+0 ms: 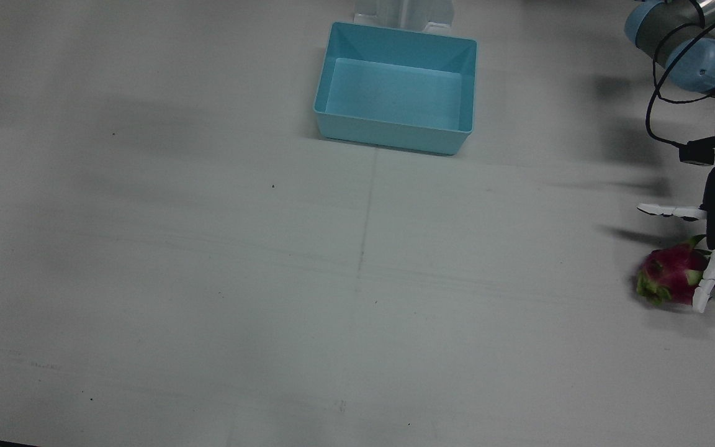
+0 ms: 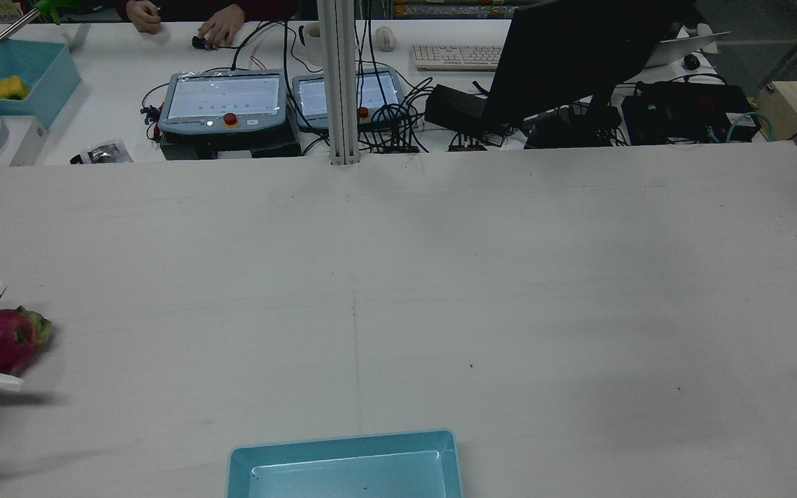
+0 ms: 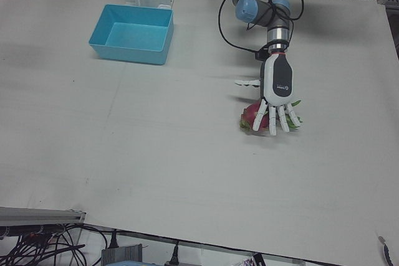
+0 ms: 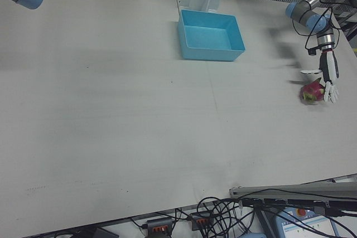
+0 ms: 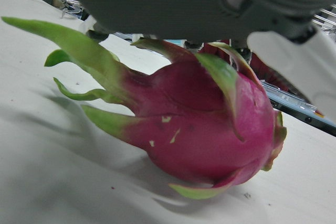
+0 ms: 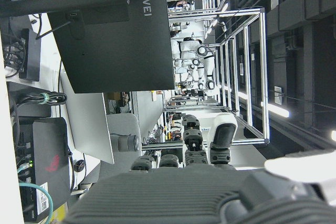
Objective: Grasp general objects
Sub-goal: 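Move the left hand down over the pink dragon fruit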
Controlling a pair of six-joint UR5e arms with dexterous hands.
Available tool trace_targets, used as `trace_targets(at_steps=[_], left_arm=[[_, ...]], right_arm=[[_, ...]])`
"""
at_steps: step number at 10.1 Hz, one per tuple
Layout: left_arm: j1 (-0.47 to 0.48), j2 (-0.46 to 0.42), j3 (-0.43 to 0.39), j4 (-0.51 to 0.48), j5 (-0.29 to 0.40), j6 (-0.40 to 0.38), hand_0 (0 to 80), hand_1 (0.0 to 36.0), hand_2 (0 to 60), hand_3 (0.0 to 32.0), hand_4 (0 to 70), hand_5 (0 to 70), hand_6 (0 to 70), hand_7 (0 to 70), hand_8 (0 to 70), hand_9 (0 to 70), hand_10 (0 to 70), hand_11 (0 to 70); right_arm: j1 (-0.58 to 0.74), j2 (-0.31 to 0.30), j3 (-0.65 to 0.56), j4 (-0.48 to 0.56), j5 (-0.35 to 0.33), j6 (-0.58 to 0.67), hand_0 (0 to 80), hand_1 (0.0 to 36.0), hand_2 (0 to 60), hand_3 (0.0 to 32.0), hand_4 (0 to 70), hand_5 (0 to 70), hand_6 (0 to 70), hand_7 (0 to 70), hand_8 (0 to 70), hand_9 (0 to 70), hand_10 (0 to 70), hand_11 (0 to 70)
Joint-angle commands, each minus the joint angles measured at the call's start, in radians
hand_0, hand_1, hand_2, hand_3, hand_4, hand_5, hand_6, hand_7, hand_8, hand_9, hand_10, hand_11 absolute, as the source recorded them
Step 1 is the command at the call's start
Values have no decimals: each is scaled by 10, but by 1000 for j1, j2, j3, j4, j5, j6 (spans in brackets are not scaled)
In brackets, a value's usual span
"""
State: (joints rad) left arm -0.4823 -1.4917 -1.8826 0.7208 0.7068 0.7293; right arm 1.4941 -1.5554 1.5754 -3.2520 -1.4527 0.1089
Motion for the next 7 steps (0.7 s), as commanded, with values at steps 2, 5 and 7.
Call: trace_targets(at_steps=[2,5,7], left_arm=[[-4,-28,14,5,-3,-10,499,101,0,320,0,0,0,0,0,0,6,25],[-12,-76,2,52,-3,-11,501,106,0,320,0,0,0,0,0,0,4,22],[-10,-87,16,57,-6,-10,502,109,0,320,0,0,0,0,0,0,3,21]], right_arm=[[0,0,0,0,0,0,0,0,0,0,0,0,0,0,0,0,0,0],[0,0,0,0,0,0,0,0,0,0,0,0,0,0,0,0,0,0],[0,0,0,0,0,0,0,0,0,0,0,0,0,0,0,0,0,0]])
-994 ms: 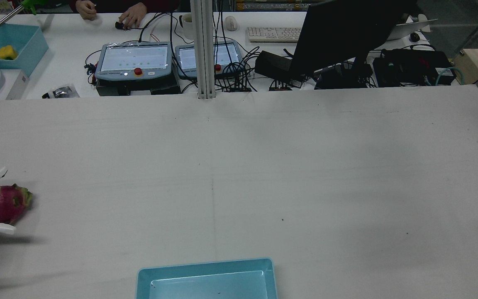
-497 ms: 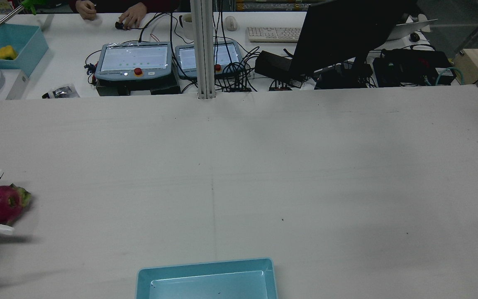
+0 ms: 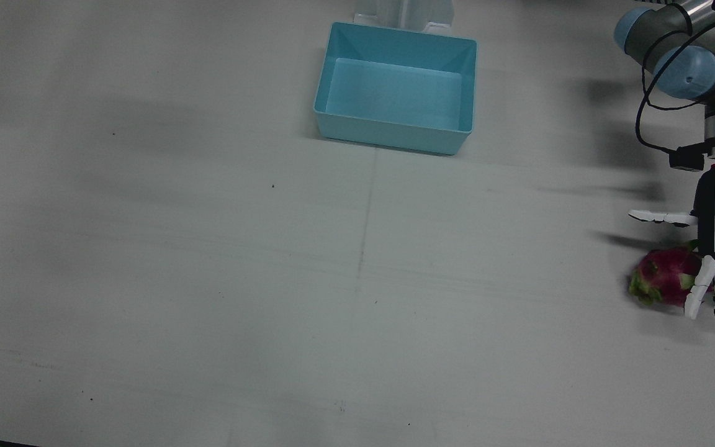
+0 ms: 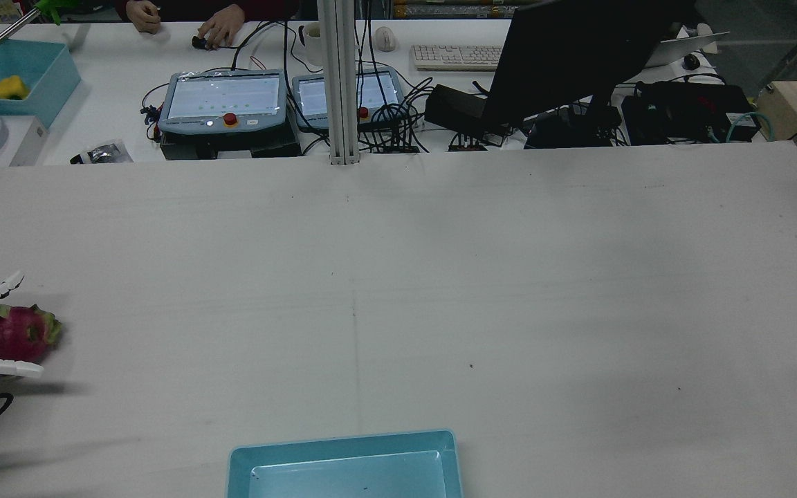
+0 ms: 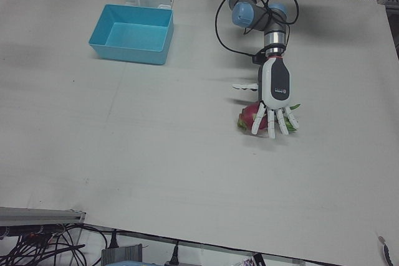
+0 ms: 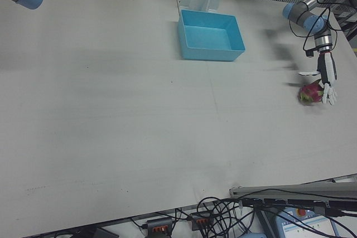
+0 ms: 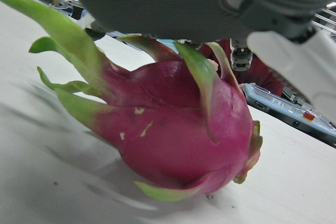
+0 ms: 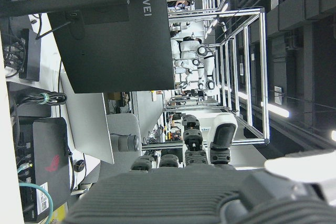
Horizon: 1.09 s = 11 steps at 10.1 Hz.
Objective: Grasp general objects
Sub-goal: 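Move the left hand down over the pink dragon fruit, then close the left hand's fingers around the dragon fruit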
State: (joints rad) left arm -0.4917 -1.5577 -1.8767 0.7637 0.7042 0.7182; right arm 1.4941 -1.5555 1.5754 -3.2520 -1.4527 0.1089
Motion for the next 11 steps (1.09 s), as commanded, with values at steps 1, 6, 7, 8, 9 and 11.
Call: trace_targets(at_steps=[1,6,7,8,9,11], left_arm=[[-1,-21,25,13,-9,3,500,109,0,320,0,0,0,0,0,0,2,20],[-1,-48,82,14,-84,6,505,121,0,320,0,0,0,0,0,0,0,10],[-1,-50,82,14,-86,6,508,124,0,320,0,0,0,0,0,0,0,12],[-1,-62,82,16,-89,4,505,122,0,320,0,0,0,0,0,0,0,9],[-1,-71,80,16,-89,3,504,121,0,320,0,0,0,0,0,0,0,7],[-1,-90,85,23,-89,9,504,123,0,320,0,0,0,0,0,0,0,16]], right_arm=[[0,0,0,0,0,0,0,0,0,0,0,0,0,0,0,0,0,0],[0,0,0,0,0,0,0,0,0,0,0,0,0,0,0,0,0,0],[0,0,0,0,0,0,0,0,0,0,0,0,0,0,0,0,0,0],[0,0,0,0,0,0,0,0,0,0,0,0,0,0,0,0,0,0],[0,0,0,0,0,0,0,0,0,0,0,0,0,0,0,0,0,0],[0,0,0,0,0,0,0,0,0,0,0,0,0,0,0,0,0,0]])
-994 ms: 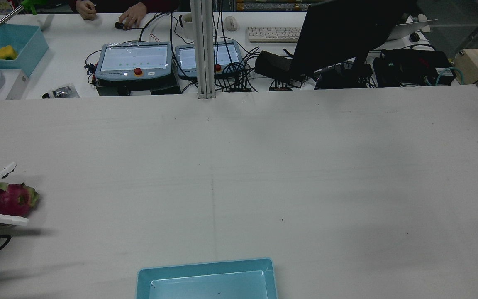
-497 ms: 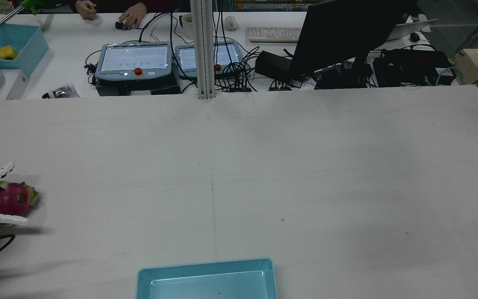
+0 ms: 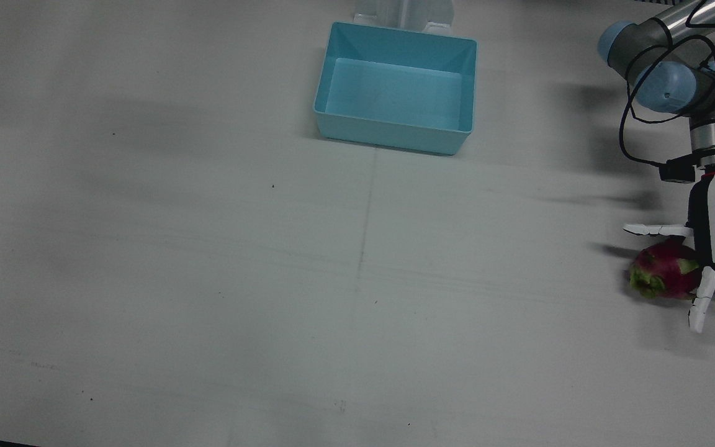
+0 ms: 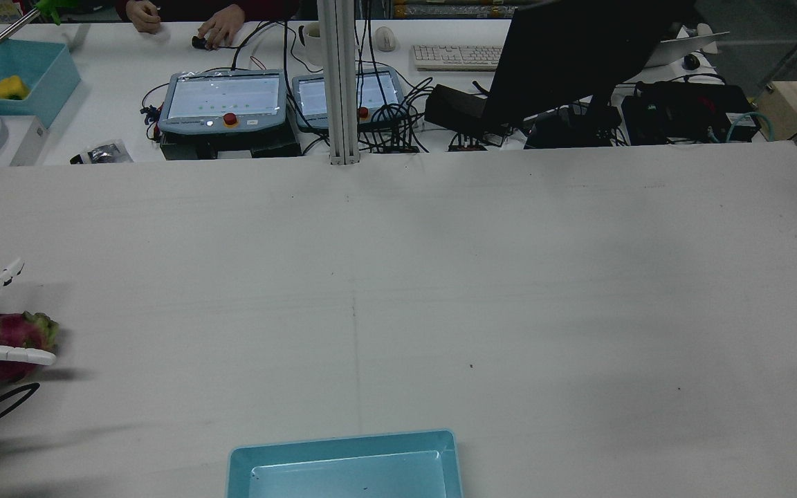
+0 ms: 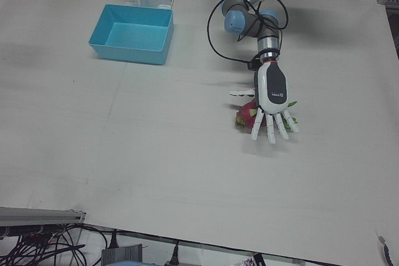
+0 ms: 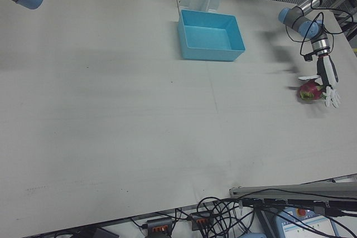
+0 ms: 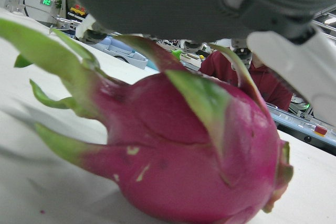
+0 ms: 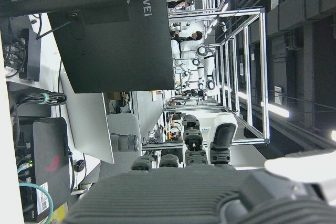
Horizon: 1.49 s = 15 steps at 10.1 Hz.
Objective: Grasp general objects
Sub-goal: 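Close the left hand's fingers around the dragon fruit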
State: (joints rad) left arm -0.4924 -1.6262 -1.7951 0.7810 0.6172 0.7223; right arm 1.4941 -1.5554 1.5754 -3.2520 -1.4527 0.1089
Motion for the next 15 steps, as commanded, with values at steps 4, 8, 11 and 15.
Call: trace_targets(at_steps=[4,8,11,15], left_arm=[[9,-21,36,9,-17,8,508,128,0,320,0,0,0,0,0,0,2,20],[90,-23,25,153,-138,-3,507,130,0,320,0,0,0,0,0,0,0,0],[104,-23,23,179,-136,-11,500,124,0,320,0,0,0,0,0,0,0,0],[107,-44,51,178,-137,-11,489,109,0,320,0,0,0,0,0,0,0,0]], right_arm=[[0,0,0,0,0,0,0,0,0,0,0,0,0,0,0,0,0,0],[0,0,0,0,0,0,0,0,0,0,0,0,0,0,0,0,0,0],[0,0,0,0,0,0,0,0,0,0,0,0,0,0,0,0,0,0],[0,0,0,0,0,0,0,0,0,0,0,0,0,0,0,0,0,0]])
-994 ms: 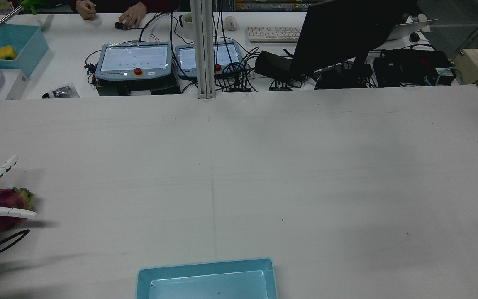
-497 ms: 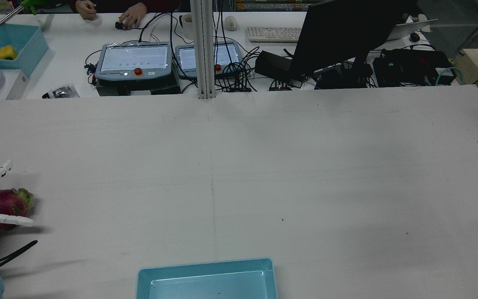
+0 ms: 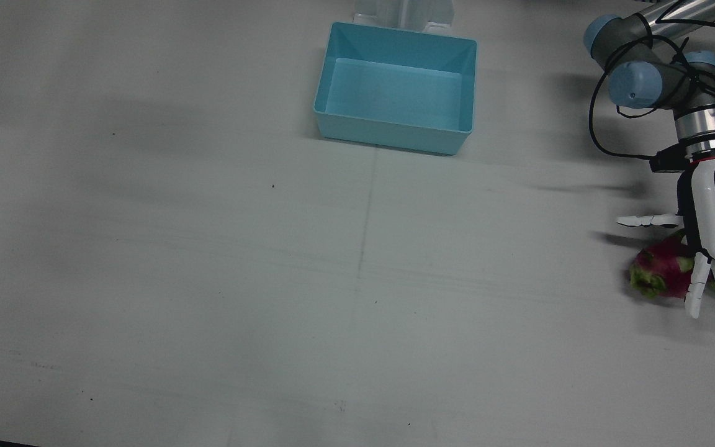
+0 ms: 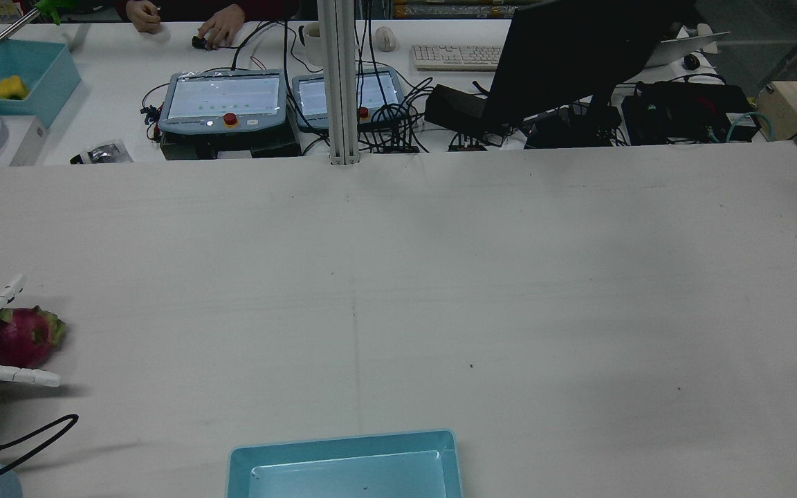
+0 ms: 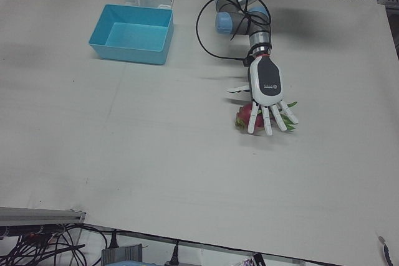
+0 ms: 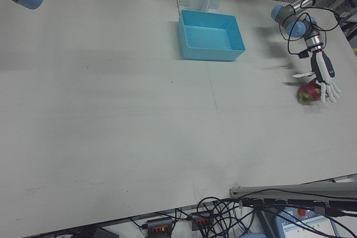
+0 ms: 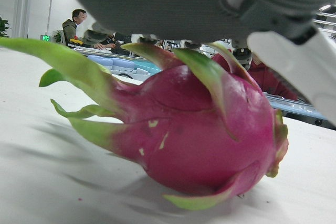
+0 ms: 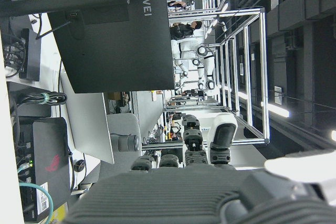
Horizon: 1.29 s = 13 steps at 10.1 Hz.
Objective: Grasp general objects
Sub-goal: 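Close the left hand's fingers around the dragon fruit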
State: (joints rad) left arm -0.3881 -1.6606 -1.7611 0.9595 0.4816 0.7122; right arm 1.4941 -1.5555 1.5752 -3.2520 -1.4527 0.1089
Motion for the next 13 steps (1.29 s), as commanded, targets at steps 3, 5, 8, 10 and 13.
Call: trace_targets(at_steps=[3,5,8,10,13], left_arm=[[3,-31,67,-18,0,0,490,110,0,320,0,11,0,0,0,0,0,0],[2,-33,68,-18,0,0,489,111,0,320,0,30,0,0,0,0,0,4],[2,-33,69,-18,2,1,492,115,0,320,0,55,0,0,0,0,0,11],[2,-33,69,-16,2,1,490,116,0,294,0,71,0,0,0,0,7,23],[2,-33,90,-15,0,3,485,113,0,202,0,67,0,0,0,0,7,23]], right_arm=[[0,0,0,0,0,0,0,0,0,0,0,0,0,0,0,0,0,0],[0,0,0,0,0,0,0,0,0,0,0,0,0,0,0,0,0,0],[0,0,-1,0,0,0,0,0,0,0,0,0,0,0,0,0,0,0],[0,0,-1,0,0,0,0,0,0,0,0,0,0,0,0,0,0,0],[0,0,-1,0,0,0,0,0,0,0,0,0,0,0,0,0,0,0]])
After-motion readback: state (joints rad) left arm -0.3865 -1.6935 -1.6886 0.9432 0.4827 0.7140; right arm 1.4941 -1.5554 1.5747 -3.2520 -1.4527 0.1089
